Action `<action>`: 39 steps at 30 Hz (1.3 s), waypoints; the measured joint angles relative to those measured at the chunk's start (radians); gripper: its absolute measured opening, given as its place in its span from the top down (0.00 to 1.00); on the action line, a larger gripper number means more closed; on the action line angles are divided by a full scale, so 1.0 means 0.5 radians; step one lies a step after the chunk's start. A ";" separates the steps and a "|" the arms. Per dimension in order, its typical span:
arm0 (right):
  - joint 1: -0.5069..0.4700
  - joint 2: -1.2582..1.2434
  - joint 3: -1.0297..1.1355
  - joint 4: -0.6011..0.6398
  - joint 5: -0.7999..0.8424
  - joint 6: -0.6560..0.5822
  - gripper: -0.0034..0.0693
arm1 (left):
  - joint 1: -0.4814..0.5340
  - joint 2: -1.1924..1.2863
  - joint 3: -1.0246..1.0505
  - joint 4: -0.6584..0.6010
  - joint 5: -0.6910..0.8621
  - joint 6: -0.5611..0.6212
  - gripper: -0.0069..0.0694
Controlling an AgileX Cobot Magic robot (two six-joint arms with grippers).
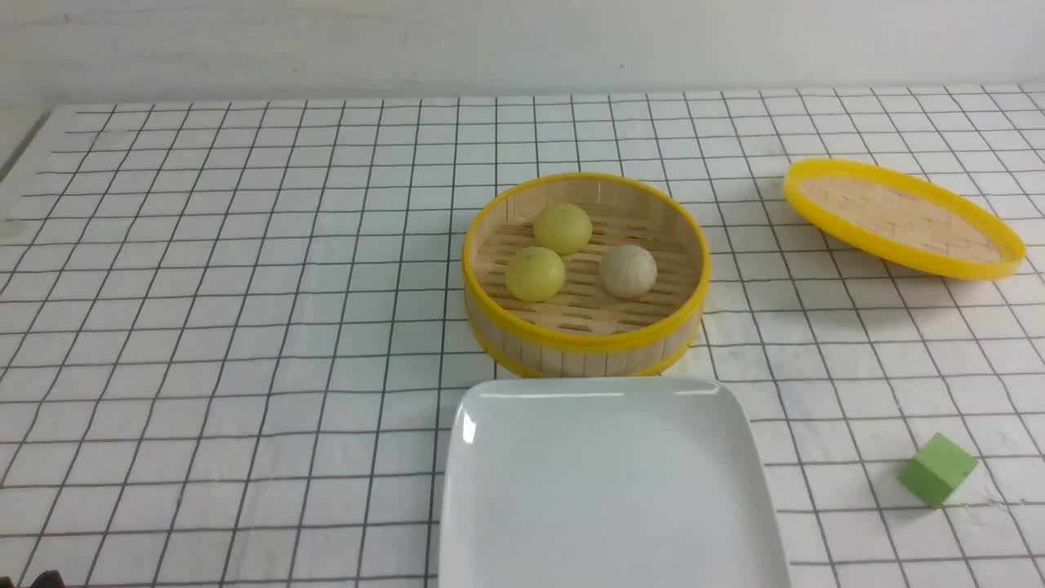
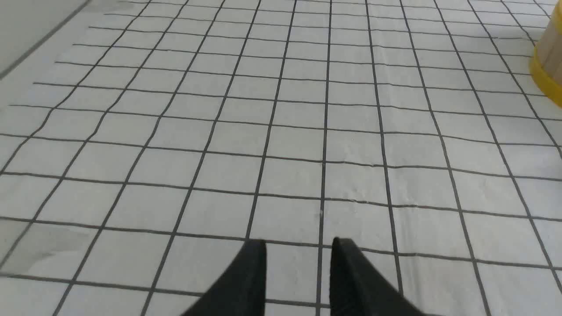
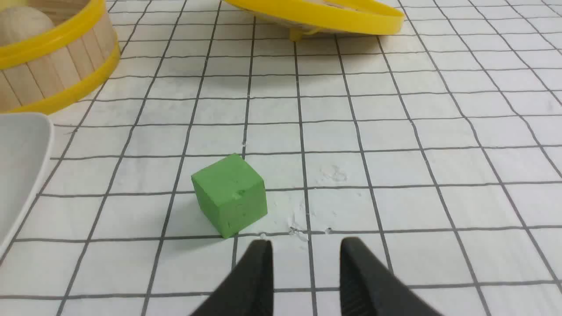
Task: Put the steamed buns into the plate on the white-black tablecloth.
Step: 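Reach toward a bun in the bamboo steamer with the right gripper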
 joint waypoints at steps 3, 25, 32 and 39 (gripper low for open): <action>0.000 0.000 0.000 0.000 0.000 0.000 0.62 | 0.000 0.000 0.000 0.000 0.000 0.000 0.59; 0.140 0.000 0.000 -0.008 0.000 0.000 0.62 | 0.000 0.000 0.000 0.004 0.000 0.000 0.59; 0.140 0.000 0.000 -0.008 0.000 0.000 0.62 | 0.000 0.000 0.000 0.004 0.000 0.000 0.59; 0.140 0.000 0.010 0.184 -0.064 0.208 0.62 | 0.000 0.000 0.000 -0.556 -0.015 -0.464 0.59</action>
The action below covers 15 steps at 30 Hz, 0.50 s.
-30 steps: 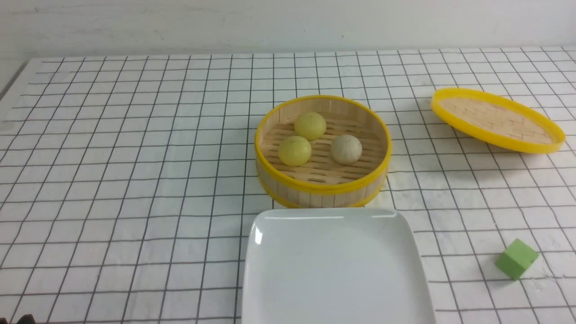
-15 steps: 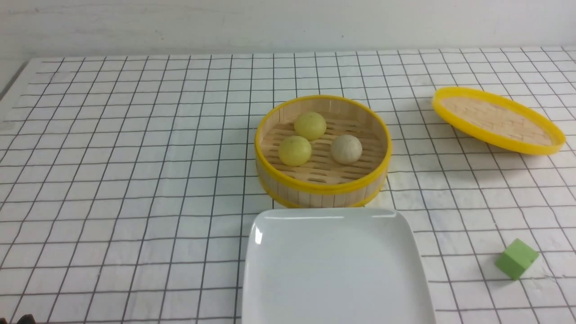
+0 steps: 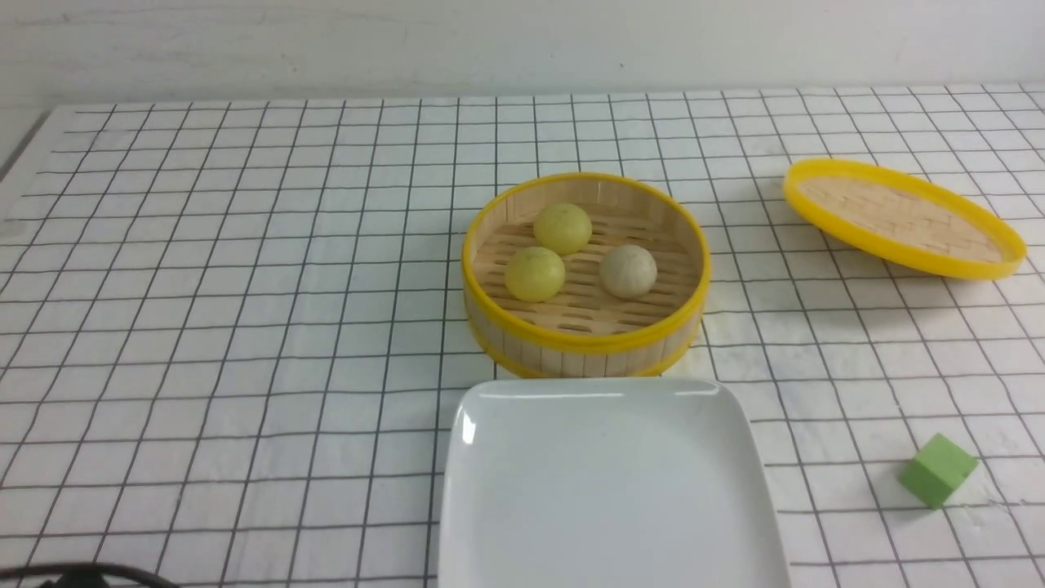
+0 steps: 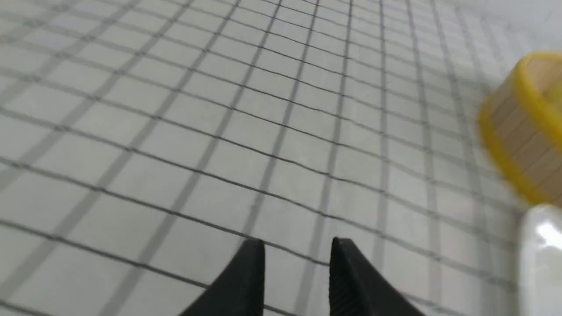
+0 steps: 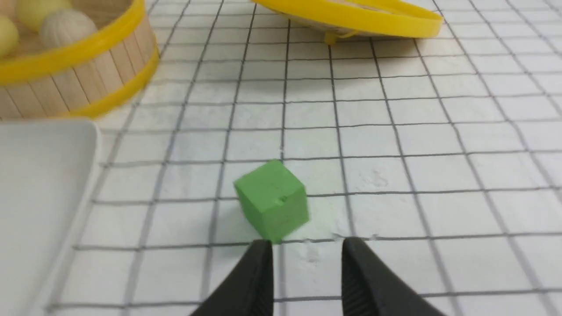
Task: Put the steamed buns into the plate on the white-black tablecloth.
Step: 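Reach toward a bun in the bamboo steamer with the right gripper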
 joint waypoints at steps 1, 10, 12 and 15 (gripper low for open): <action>0.000 0.000 0.002 0.203 -0.021 0.171 0.62 | 0.000 0.000 0.000 -0.262 0.000 -0.248 0.59; 0.000 0.000 0.002 0.929 -0.071 0.692 0.62 | 0.000 0.000 0.002 -1.037 -0.049 -0.931 0.59; 0.000 0.000 -0.022 0.955 -0.159 0.676 0.62 | 0.000 -0.001 -0.002 -1.038 -0.142 -0.866 0.60; 0.000 0.004 -0.188 0.923 -0.231 0.535 0.66 | 0.000 -0.001 -0.108 -0.978 -0.128 -0.629 0.64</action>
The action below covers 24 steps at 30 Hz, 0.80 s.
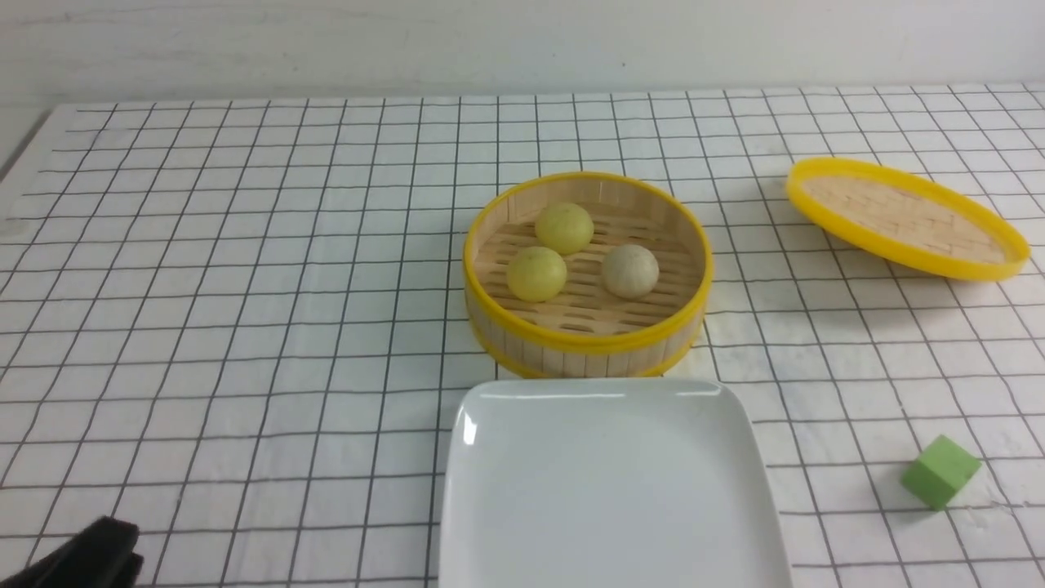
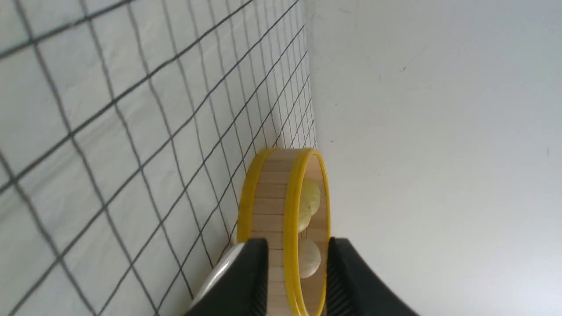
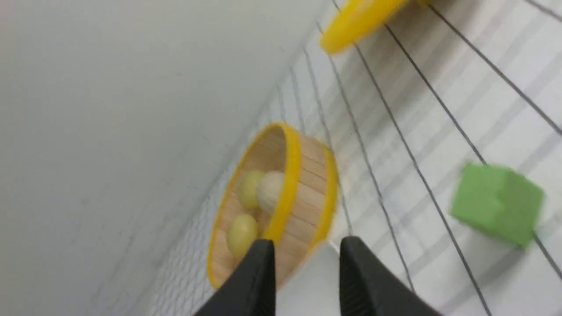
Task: Put the steamed buns into the plate on the white-black tablecloth.
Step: 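Reach toward a bun in the bamboo steamer with the right gripper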
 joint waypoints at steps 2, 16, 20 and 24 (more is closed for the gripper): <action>0.000 0.075 -0.261 -0.141 -0.008 -0.216 0.75 | 0.000 0.037 -0.246 0.083 0.104 0.282 0.72; 0.013 1.962 -1.713 -0.404 1.648 -0.966 0.95 | 0.000 1.622 -1.346 0.616 1.512 1.093 0.91; 0.179 2.419 -1.915 0.037 1.650 -1.416 0.84 | 0.000 1.785 -1.398 0.532 1.468 1.297 0.91; 0.345 2.876 -2.207 0.114 1.619 -1.635 0.64 | 0.000 1.827 -1.405 0.479 1.449 1.381 0.90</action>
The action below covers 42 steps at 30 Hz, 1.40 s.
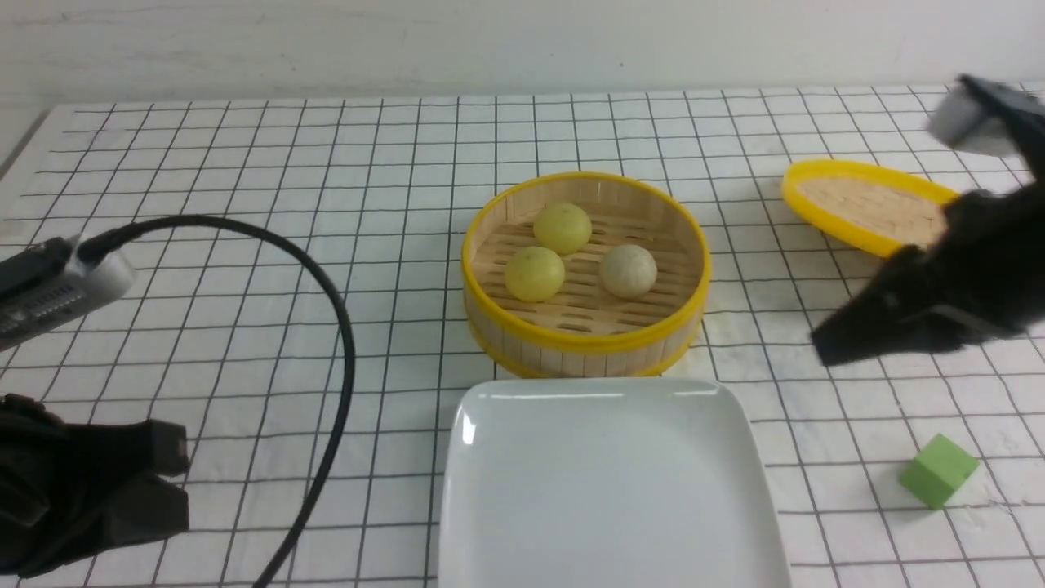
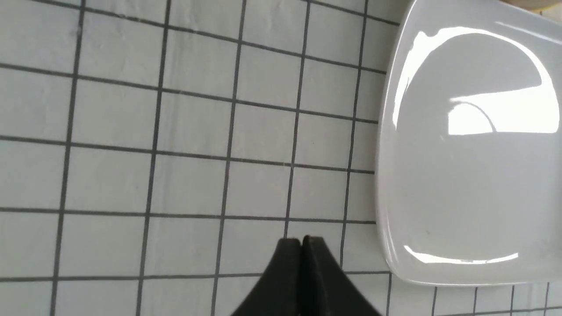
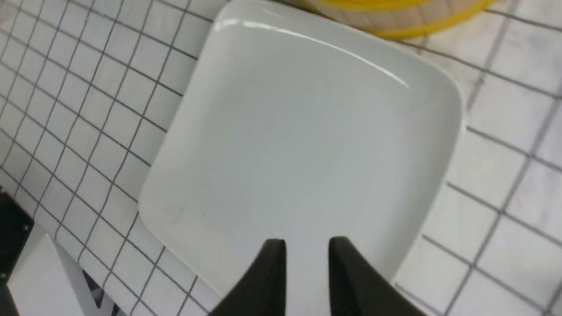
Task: Put the steamed buns into the plate on the white-black tablecloth.
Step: 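Reach toward a bun in the bamboo steamer with the right gripper, then move the steamed bun from the bamboo steamer onto the white plate with the right gripper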
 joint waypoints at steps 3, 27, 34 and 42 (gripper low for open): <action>0.082 0.313 -0.277 -0.076 -0.004 0.005 0.51 | 0.000 0.000 0.000 0.000 -0.005 0.012 0.89; 0.381 1.767 -1.817 -1.012 0.040 0.642 0.70 | 0.000 0.000 0.000 0.064 -0.013 0.018 0.79; 0.390 1.408 -1.813 -0.914 0.326 0.618 0.92 | 0.000 0.000 0.000 0.064 -0.013 0.018 0.77; 0.530 0.728 -1.179 -0.781 0.347 0.619 0.92 | 0.000 0.000 0.000 0.066 -0.004 0.018 0.77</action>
